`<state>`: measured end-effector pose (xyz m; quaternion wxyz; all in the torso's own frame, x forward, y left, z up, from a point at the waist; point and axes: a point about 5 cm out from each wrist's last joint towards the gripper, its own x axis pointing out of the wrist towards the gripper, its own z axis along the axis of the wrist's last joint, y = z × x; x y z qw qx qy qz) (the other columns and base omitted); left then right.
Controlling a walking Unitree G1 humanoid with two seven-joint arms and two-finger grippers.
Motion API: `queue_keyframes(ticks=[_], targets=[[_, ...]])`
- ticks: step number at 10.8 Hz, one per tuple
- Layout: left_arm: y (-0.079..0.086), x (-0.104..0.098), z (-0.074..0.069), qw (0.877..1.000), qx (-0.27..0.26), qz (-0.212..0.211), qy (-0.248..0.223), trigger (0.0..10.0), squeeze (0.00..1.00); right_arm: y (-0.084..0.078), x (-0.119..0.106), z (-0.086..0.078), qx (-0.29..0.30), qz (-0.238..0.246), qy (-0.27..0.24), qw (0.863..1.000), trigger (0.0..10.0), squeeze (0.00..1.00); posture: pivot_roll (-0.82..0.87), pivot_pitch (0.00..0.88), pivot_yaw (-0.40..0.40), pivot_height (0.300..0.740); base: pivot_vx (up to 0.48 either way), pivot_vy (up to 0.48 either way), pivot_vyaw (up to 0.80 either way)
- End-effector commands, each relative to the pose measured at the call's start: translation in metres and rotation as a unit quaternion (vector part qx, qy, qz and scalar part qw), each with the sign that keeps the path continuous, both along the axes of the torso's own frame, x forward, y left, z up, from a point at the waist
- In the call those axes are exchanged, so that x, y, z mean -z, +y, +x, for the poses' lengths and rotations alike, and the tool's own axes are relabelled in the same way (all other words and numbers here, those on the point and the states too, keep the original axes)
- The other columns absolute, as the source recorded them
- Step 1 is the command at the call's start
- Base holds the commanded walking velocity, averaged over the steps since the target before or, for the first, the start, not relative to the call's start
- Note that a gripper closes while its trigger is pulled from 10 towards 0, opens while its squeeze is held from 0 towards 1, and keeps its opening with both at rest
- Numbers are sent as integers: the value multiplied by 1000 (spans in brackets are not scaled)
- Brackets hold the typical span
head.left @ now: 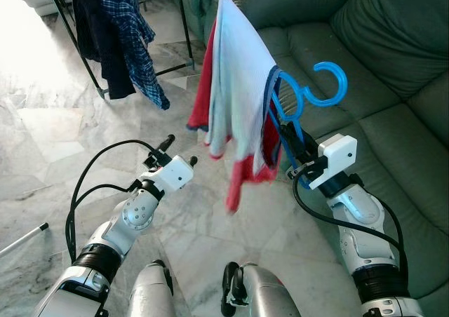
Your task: Hang hanger
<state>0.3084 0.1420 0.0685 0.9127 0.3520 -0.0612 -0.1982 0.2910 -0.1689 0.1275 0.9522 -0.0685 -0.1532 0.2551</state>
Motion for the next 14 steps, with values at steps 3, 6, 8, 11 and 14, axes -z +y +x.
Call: queue_keyframes(ticks=[3, 6, 8, 11, 14], targets=[[-1, 3, -4, 1000, 5, 0, 0, 10000, 1000, -3, -7, -1, 2, 1, -22, 1000, 10000, 0, -41, 171, -64, 740, 0, 0, 0], [-1, 3, -4, 1000, 5, 0, 0, 10000, 1000, -3, -7, -1, 2, 1, -22, 1000, 10000, 0, -41, 171, -64, 740, 0, 0, 0], [36, -12, -6, 992, 15, 96, -75, 10000, 1000, -27, 28, -7, -1, -43, 40, 998, 10000, 0, -25, 172, -55, 740, 0, 0, 0], [36, -11, -8, 990, 22, 107, -84, 10000, 1000, -34, 33, -9, -15, -57, 44, 997, 10000, 0, -26, 181, -54, 740, 0, 0, 0], [33, -14, -9, 983, 48, 140, -108, 10000, 835, -38, 44, -17, -67, -95, 76, 990, 10000, 0, -28, 191, -53, 740, 0, 0, 0]])
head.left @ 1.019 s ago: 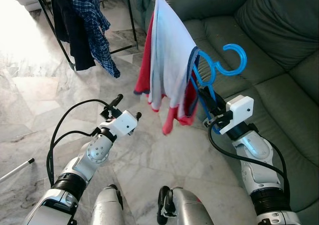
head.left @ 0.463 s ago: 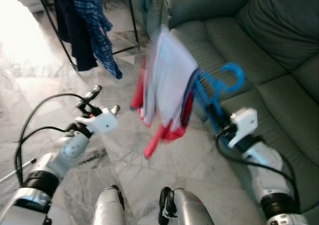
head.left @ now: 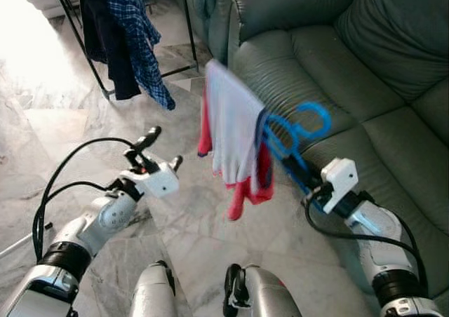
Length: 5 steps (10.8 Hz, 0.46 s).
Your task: Hang hanger
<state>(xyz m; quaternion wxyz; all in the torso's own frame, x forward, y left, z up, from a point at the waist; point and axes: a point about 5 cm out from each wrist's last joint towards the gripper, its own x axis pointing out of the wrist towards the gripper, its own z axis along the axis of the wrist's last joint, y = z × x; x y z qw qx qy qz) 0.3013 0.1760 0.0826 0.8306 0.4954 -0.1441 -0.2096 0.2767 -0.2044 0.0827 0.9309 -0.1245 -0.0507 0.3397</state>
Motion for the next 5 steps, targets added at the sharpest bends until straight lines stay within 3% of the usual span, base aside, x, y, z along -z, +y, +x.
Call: queue_keyframes(ticks=[1, 4, 5], targets=[[-1, -3, -2, 999, 23, 21, -13, 10000, 0, -7, 6, -5, -9, -8, 13, 1000, 10000, 0, -28, 191, -53, 740, 0, 0, 0], [-2, -8, 0, 994, 73, 73, -20, 10000, 0, -7, 23, -14, -50, -27, 63, 996, 10000, 0, -19, 191, -54, 740, 0, 0, 0], [-5, -2, -5, 988, 115, 102, 3, 10000, 0, -4, 28, -17, -65, -37, 74, 994, 10000, 0, -17, 192, -53, 740, 0, 0, 0]])
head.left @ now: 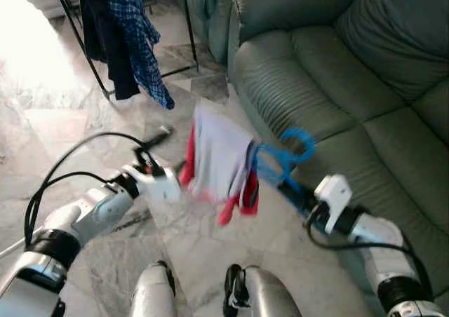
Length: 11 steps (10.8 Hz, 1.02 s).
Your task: Hang hanger
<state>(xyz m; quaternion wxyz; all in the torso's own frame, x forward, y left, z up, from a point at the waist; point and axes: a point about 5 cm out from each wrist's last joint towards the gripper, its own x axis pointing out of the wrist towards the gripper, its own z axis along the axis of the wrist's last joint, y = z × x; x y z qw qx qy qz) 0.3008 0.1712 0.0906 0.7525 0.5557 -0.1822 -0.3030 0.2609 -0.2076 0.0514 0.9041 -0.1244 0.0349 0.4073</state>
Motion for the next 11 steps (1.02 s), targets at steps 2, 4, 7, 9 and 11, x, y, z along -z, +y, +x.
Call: queue_keyframes(ticks=[2, 4, 7, 9, 11], targets=[[-4, 13, -6, 997, 40, 45, 51, 10000, 0, 6, 1, -1, -31, -5, -3, 1000, 10000, 0, -7, 191, -56, 740, 0, 0, 0], [-6, 12, -3, 993, 61, 63, 84, 10000, 0, 14, 3, 0, -62, -24, -2, 998, 10000, 0, -6, 189, -60, 740, 0, 0, 0], [-6, 6, 6, 989, 65, 87, 98, 10000, 0, 17, 3, 1, -105, -60, -4, 993, 10000, 0, -9, 185, -70, 740, 0, 0, 0], [-6, 2, 11, 988, 65, 95, 103, 10000, 0, 18, 3, 3, -106, -62, -4, 992, 10000, 0, -10, 185, -72, 740, 0, 0, 0], [-4, 0, 14, 987, 62, 99, 114, 10000, 0, 22, 4, 3, -114, -64, -9, 991, 10000, 0, -13, 186, -73, 740, 0, 0, 0]])
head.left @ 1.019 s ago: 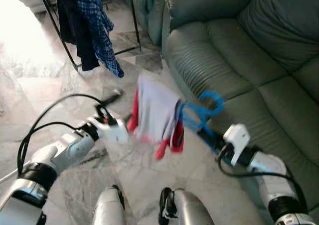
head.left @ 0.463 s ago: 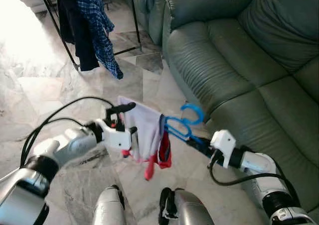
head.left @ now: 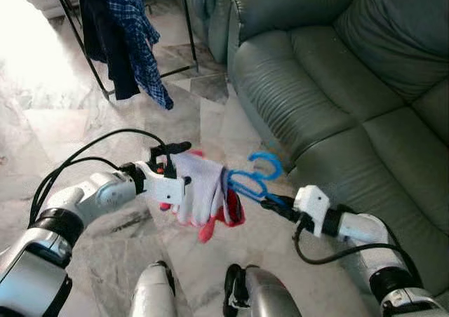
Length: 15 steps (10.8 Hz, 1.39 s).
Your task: Hang hanger
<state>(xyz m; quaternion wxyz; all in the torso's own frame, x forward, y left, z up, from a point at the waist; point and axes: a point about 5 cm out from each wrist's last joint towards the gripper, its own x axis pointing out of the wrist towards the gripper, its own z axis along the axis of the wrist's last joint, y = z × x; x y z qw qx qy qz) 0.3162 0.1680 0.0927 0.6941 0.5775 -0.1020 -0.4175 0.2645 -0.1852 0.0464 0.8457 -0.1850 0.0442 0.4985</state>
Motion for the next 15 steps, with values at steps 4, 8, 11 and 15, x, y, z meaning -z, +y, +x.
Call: queue_keyframes(ticks=[4, 8, 11, 15], targets=[[0, -3, 3, 1000, 1, 2, 31, 10000, 0, 10, 0, 3, 2, 4, -25, 1000, 10000, 0, -8, 185, -79, 740, 0, 0, 0], [-1, 1, 8, 994, 16, 69, 82, 0, 0, 11, 3, 1, -5, -11, -29, 1000, 10000, 0, -14, 180, -78, 740, 0, 0, 0], [-3, 0, 15, 987, 14, 107, 116, 314, 0, 11, 6, -2, -13, -23, -32, 999, 10000, 0, -16, 178, -78, 740, 0, 0, 0], [-5, -8, 22, 981, 13, 130, 144, 0, 0, 13, 6, -3, -25, -39, -46, 998, 10000, 0, -12, 176, -82, 740, 0, 0, 0]])
